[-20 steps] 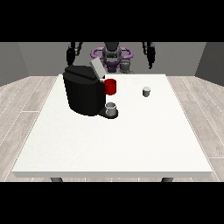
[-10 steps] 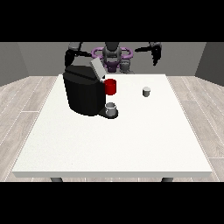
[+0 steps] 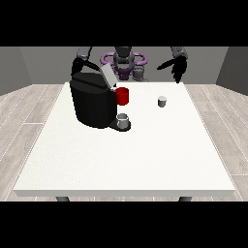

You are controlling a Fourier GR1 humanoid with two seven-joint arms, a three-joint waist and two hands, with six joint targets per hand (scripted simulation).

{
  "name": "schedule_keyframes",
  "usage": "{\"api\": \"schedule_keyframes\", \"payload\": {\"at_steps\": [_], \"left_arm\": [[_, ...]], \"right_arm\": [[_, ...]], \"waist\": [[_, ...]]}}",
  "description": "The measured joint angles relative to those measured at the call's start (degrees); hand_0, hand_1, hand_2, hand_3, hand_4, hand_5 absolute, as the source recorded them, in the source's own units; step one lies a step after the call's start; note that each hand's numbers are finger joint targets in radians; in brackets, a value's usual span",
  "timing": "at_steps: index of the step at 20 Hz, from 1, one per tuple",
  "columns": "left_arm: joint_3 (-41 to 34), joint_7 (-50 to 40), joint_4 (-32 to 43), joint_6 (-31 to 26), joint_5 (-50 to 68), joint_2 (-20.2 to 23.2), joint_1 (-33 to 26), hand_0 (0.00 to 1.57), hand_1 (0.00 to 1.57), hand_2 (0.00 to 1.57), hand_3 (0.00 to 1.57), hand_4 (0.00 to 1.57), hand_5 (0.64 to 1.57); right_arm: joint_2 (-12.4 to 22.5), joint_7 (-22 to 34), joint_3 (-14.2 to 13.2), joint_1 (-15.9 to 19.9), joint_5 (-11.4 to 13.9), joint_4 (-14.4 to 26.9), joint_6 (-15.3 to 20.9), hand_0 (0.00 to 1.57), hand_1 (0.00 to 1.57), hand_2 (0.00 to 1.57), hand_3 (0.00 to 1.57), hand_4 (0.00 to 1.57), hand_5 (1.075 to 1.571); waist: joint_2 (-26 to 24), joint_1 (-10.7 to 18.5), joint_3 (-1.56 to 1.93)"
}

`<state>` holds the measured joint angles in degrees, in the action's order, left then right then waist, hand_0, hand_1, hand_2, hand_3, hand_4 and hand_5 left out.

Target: Insert the coffee pod into the coffee machine and close the lid

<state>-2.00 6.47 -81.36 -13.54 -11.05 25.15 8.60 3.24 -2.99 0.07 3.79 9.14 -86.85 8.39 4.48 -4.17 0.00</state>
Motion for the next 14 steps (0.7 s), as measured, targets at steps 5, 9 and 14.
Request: {"api": "schedule_keyframes", "payload": {"at_steps": [5, 9, 14], "left_arm": [[0.47, -1.37, 5.25, -0.23, -4.46, 1.87, 4.95, 0.00, 0.00, 0.00, 0.00, 0.00, 1.571], [0.87, 0.28, 11.19, -0.89, -7.47, 2.86, 8.20, 0.00, 0.00, 0.00, 0.00, 0.00, 1.571], [1.38, 2.94, 18.76, 0.68, -12.06, 2.96, 11.02, 0.00, 0.00, 0.00, 0.00, 0.00, 1.571]], "right_arm": [[-1.19, -0.16, 0.67, 2.91, -0.15, 1.29, 0.08, 0.00, 0.00, 0.00, 0.00, 0.00, 1.571], [-1.92, 1.88, 1.97, 5.05, 1.25, 1.79, 1.63, 0.00, 0.00, 0.00, 0.00, 0.00, 1.571], [-2.29, 3.94, 2.11, 6.73, 0.38, 2.19, 0.55, 0.00, 0.00, 0.00, 0.00, 0.00, 1.571]], "waist": [[3.57, -2.10, -0.01], [5.68, -2.84, -0.02], [6.98, -3.52, -0.02]]}}
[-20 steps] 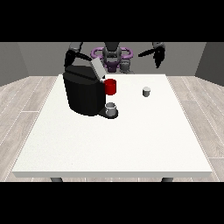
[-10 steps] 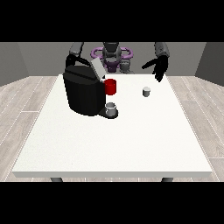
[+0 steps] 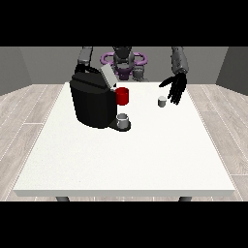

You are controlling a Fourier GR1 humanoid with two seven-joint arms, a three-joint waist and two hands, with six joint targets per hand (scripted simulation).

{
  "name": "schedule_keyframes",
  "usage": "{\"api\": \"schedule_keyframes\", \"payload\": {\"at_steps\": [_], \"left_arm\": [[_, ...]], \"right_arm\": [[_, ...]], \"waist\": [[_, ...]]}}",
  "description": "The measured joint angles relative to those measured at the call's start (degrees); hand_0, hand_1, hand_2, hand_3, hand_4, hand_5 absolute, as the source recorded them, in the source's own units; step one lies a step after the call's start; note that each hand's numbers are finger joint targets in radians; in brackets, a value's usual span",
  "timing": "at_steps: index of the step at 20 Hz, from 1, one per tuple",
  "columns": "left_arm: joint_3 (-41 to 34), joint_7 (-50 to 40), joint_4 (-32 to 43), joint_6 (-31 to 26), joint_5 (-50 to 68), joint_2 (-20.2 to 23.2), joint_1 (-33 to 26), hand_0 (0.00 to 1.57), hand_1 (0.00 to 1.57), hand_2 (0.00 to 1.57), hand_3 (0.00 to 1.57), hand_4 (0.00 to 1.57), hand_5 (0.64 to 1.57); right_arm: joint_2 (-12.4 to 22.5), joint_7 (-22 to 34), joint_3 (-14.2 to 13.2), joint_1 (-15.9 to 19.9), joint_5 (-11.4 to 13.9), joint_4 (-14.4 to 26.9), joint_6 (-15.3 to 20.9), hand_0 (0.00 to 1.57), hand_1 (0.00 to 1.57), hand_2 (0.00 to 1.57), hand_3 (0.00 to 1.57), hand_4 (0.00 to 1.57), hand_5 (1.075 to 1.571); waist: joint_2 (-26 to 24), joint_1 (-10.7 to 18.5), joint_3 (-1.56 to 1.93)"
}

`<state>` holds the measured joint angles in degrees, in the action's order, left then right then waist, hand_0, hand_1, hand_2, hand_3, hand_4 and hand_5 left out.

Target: Insert the coffee pod into the coffee machine and close the lid

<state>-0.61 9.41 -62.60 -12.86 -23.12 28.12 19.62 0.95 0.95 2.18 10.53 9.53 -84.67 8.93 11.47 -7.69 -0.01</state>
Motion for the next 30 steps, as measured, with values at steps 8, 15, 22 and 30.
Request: {"api": "schedule_keyframes", "payload": {"at_steps": [8, 15, 22, 30], "left_arm": [[1.74, 2.58, 7.35, 6.41, -7.99, -2.92, 4.21, 0.84, 0.84, 0.92, 0.76, 0.30, 1.571], [4.66, 4.18, 11.18, 11.99, -15.76, -3.78, 6.96, 0.82, 0.82, 0.96, 0.80, 0.37, 1.571], [7.40, 3.45, 15.96, 11.60, -22.37, -2.82, 9.29, 0.75, 0.75, 0.94, 0.81, 0.37, 1.571], [7.99, 4.67, 20.59, 9.96, -26.37, -3.90, 11.25, 1.12, 1.12, 1.20, 1.09, 0.39, 1.571]], "right_arm": [[0.80, -1.19, -2.21, 2.87, -0.73, 5.83, -0.53, 0.00, 0.00, 0.00, 0.00, 0.00, 1.571], [0.19, -0.98, -1.15, 4.11, 0.05, 8.39, -0.05, 0.00, 0.00, 0.00, 0.00, 0.00, 1.571], [0.08, -3.32, -1.32, 4.63, -1.02, 10.61, -1.05, 0.00, 0.00, 0.00, 0.00, 0.00, 1.571], [0.01, -2.12, -1.39, 4.00, -0.20, 13.14, 0.72, 0.00, 0.00, 0.00, 0.00, 0.00, 1.571]], "waist": [[0.10, 1.12, 0.00], [0.19, 0.73, -0.01], [0.52, -0.30, 0.06], [-2.19, 0.59, 0.05]]}}
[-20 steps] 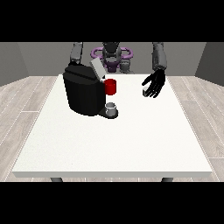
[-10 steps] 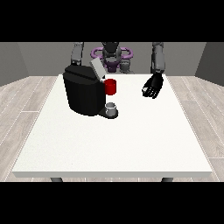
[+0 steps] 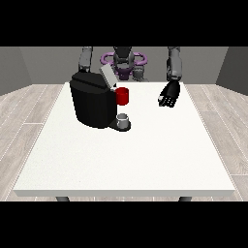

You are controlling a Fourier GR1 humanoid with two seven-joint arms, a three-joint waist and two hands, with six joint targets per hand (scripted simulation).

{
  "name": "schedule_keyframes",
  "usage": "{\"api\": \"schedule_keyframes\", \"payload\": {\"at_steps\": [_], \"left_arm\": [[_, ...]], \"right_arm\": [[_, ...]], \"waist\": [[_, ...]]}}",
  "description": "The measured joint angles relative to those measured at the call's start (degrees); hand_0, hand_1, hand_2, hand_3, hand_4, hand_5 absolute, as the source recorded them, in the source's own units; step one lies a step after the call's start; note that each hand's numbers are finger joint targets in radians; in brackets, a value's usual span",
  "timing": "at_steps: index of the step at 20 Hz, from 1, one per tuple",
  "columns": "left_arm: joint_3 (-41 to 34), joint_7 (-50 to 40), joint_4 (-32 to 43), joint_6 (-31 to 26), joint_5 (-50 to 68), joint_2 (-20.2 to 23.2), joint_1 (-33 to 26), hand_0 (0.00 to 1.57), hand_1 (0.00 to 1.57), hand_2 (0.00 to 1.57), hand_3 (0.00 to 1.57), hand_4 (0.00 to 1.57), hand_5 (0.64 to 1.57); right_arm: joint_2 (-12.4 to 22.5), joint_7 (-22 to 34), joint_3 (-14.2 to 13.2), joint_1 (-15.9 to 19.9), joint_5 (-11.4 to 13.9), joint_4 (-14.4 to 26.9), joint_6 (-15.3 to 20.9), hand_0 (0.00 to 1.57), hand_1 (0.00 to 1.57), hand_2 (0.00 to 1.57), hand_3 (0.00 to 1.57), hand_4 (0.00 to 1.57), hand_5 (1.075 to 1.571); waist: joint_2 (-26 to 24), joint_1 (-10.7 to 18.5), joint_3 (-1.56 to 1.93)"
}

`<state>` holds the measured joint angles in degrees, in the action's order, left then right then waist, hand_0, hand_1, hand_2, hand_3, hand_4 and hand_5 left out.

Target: Insert the coffee pod into the coffee machine and close the lid

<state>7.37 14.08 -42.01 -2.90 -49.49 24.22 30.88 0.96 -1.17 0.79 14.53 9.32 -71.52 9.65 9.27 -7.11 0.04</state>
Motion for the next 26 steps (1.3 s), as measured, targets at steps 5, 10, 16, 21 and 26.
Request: {"api": "schedule_keyframes", "payload": {"at_steps": [5, 10, 16, 21, 26], "left_arm": [[-1.45, 2.17, 1.65, -0.19, -0.05, -1.13, 1.47, 1.42, 1.42, 1.40, 1.33, 0.49, 1.571], [-2.89, 3.67, -0.36, -5.05, 3.01, -3.27, 3.38, 1.42, 1.42, 1.41, 1.33, 0.52, 1.571], [-3.70, 0.87, -2.52, -12.48, 4.25, -4.31, 7.08, 1.40, 1.40, 1.39, 1.33, 0.54, 1.571], [-4.81, -1.50, -3.42, -15.09, 4.45, -5.21, 10.08, 1.40, 1.40, 1.39, 1.33, 0.54, 1.571], [-5.85, -4.52, -4.38, -18.19, 4.70, -5.62, 15.37, 1.34, 1.34, 1.37, 1.35, 0.56, 1.571]], "right_arm": [[0.43, 1.01, 0.17, -0.87, 1.59, 0.78, 1.32, 0.00, 0.00, 0.00, 0.00, 0.00, 1.571], [1.39, 0.59, -1.51, -0.58, 1.56, 3.87, 1.77, 0.00, 0.00, 0.00, 0.00, 0.00, 1.571], [1.74, -0.57, -1.57, -1.32, 1.85, 6.14, 1.30, 0.00, 0.00, 0.00, 0.00, 0.00, 1.571], [1.24, 0.25, -0.98, -0.76, 1.64, 4.92, 0.61, 0.00, 0.00, 0.00, 0.00, 0.00, 1.571], [0.78, -0.18, -1.04, 0.45, 1.16, 4.52, 0.35, 0.00, 0.00, 0.00, 0.00, 0.00, 1.571]], "waist": [[-1.44, 0.16, -0.04], [-3.62, 2.08, -0.02], [-6.57, 2.07, -0.03], [-7.13, 0.69, -0.02], [-6.84, -0.62, -0.02]]}}
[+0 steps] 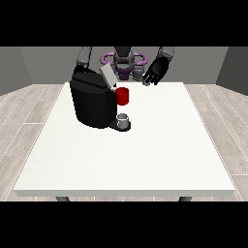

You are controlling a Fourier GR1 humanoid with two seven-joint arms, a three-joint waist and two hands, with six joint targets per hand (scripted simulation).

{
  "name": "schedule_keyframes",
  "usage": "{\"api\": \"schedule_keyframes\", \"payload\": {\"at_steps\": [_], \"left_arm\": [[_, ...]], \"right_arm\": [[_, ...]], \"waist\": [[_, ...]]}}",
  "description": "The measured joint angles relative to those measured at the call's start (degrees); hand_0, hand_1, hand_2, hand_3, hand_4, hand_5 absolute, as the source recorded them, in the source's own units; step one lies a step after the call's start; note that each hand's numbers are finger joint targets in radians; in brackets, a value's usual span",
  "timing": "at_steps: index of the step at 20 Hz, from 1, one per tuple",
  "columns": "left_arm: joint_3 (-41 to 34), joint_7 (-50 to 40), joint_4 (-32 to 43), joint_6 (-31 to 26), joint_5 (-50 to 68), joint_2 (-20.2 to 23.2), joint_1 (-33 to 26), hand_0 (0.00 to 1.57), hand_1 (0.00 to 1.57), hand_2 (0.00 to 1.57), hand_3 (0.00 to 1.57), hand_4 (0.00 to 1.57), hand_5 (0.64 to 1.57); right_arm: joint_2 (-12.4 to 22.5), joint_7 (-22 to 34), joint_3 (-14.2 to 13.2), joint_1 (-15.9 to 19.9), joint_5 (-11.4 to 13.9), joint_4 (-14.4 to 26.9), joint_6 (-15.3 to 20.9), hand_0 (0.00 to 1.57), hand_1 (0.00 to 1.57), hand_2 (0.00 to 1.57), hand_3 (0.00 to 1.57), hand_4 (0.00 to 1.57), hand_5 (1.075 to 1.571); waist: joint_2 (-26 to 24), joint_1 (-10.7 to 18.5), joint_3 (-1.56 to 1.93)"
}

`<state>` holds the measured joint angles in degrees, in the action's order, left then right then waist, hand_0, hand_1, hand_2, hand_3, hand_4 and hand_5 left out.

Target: Insert the coffee pod into the coffee machine and close the lid

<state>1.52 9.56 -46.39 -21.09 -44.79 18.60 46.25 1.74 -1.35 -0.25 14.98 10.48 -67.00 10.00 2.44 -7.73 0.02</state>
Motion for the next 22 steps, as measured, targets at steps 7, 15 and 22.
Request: {"api": "schedule_keyframes", "payload": {"at_steps": [7, 15, 22], "left_arm": [[-4.62, -5.32, 0.31, -3.94, 2.95, 0.14, 9.10, 1.20, 1.20, 1.24, 1.26, 0.49, 1.571], [-7.91, -7.20, 2.38, -4.23, 3.56, 3.33, 16.65, 1.23, 1.23, 1.28, 1.25, 0.48, 1.571], [-9.17, -7.64, 4.32, -4.82, 3.31, 5.77, 21.77, 1.26, 1.26, 1.30, 1.24, 0.49, 1.571]], "right_arm": [[-0.13, -2.13, -0.21, 1.26, -0.30, -0.80, 0.00, 0.00, 0.00, 0.00, 0.00, 0.00, 1.571], [0.77, 0.02, -0.31, 5.19, 0.02, -4.24, 0.01, 0.00, 0.00, 0.00, 0.00, 0.26, 1.571], [1.88, 1.52, -1.52, 8.32, -0.98, -5.86, -0.80, 0.00, 0.00, 0.00, 0.00, 0.06, 1.571]], "waist": [[1.67, -2.97, 0.00], [6.26, -6.72, 0.00], [9.94, -8.71, -0.01]]}}
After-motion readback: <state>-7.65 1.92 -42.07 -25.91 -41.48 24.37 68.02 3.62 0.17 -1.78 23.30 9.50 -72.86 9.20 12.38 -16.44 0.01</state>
